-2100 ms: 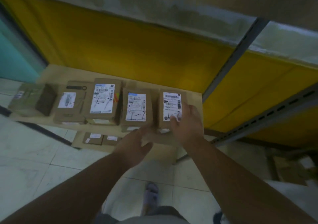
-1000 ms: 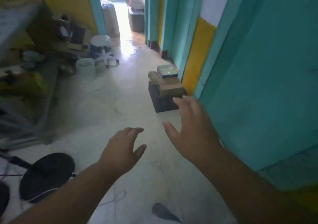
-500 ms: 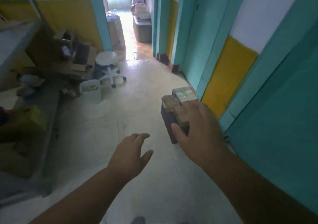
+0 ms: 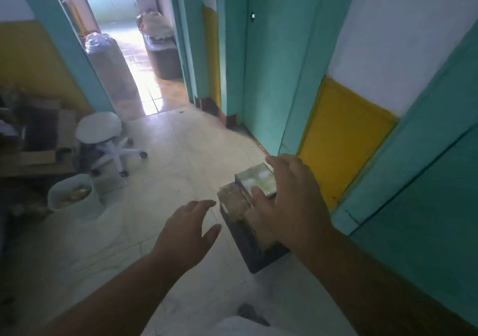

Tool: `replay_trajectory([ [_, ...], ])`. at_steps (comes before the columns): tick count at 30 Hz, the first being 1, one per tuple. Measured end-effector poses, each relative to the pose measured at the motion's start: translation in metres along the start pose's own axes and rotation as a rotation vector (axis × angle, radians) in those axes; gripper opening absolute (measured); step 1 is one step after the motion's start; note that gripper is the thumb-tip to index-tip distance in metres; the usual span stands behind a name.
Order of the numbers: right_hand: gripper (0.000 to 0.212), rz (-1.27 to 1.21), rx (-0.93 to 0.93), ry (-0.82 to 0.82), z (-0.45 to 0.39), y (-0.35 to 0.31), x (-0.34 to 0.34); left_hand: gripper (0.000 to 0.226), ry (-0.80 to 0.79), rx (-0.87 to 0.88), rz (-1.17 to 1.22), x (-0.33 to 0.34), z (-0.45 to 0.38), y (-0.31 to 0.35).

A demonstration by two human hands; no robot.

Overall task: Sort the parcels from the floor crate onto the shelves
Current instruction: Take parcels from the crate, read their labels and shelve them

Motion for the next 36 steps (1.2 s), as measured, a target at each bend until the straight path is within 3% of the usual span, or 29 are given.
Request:
replay_trajectory([
  [4,0.059,0.004,0.000,-0.035,-0.092,-0.006,0.042,0.054,0.003,0.000,0.006,-0.013,-0.092,-0.036],
  [9,0.063,0.073,0.075,-0.046,-0.184,0.014,0.109,0.055,-0.095,0.070,0.005,0.020,-0.217,-0.077],
  [14,0.061,0.085,0.254,0.117,-0.261,0.038,0.156,0.053,-0.226,0.274,-0.031,0.050,-0.355,-0.100],
  [19,0.058,0.149,0.456,0.178,-0.308,0.064,0.191,0.051,-0.356,0.461,-0.098,0.082,-0.453,-0.095],
  [23,0.055,0.174,0.598,0.174,-0.312,0.102,0.243,0.051,-0.500,0.526,-0.149,0.145,-0.491,-0.112],
  [27,0.054,0.121,0.765,0.106,-0.275,0.158,0.342,0.046,-0.643,0.500,-0.181,0.242,-0.502,-0.160],
  [36,0.055,0.045,0.994,-0.032,-0.169,0.281,0.565,0.058,-0.851,0.217,-0.079,0.462,-0.511,-0.261],
])
Point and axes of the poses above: each hand's wrist, its own z-axis away from the middle knuckle, its own x-axis out of the palm, y = z × x, the point moved 9 cm from there along -z, towards the middle knuckle, and after that the axes turned 6 degrees about -z, right-handed, at the moved point
